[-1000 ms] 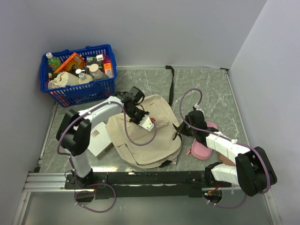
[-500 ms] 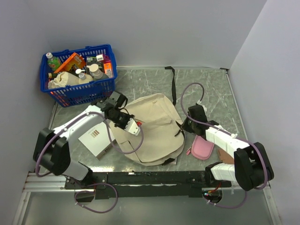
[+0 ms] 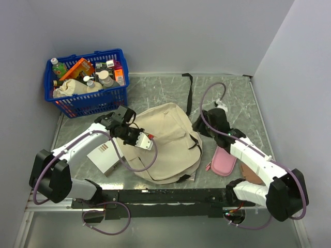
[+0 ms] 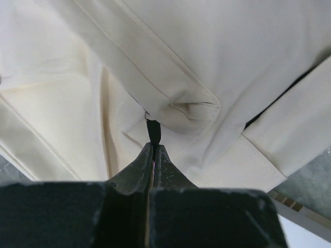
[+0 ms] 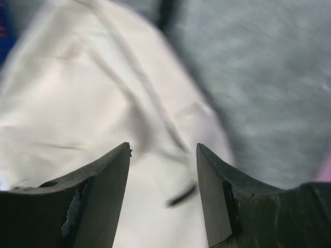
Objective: Pack the student bag
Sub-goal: Unzip the student bag at the center of the board.
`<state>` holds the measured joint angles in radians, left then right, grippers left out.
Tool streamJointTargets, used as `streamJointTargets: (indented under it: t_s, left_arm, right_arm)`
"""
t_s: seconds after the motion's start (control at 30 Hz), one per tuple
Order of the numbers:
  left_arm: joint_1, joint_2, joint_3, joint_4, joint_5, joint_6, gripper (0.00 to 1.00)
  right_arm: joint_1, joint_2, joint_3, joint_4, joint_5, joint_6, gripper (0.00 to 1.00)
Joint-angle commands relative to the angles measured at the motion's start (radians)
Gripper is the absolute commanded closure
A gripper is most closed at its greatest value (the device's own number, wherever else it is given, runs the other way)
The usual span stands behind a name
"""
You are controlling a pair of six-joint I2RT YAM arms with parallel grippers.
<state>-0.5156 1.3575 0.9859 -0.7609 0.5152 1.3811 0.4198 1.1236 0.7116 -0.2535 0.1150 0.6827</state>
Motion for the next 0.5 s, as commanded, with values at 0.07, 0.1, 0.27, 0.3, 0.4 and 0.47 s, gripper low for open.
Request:
streamJointTargets:
  t_s: [0.07,0.1,0.27,0.3,0.4,0.47]
  left_arm:
    - [0.008,0.011,0.056,0.049,0.034,-0.14,0.97]
    - [0.006,0.011,0.047,0.067,0.031,-0.146,0.97]
    - [0.008,0.008,0.03,0.068,0.039,-0.117,0.98]
    - [0.006,0.014,0.034,0.064,0.04,-0.116,0.98]
    - [0.005,0.023,0.045,0.055,0.036,-0.105,0.99]
    - [0.006,0.023,0.043,0.049,0.036,-0.091,0.99]
  right_arm:
    - [0.082,0.059,0.155,-0.168,0.18,0.014,0.38]
    - [0.079,0.027,0.143,-0.203,0.213,0.026,0.37]
    - [-0.05,-0.163,-0.015,-0.456,0.333,0.155,0.24]
    - [-0.077,-0.221,-0.032,-0.495,0.344,0.187,0.19]
    - [-0.192,-0.31,-0.078,-0.612,0.309,0.221,0.05]
    - [-0.232,-0.331,-0.069,-0.676,0.302,0.23,0.0]
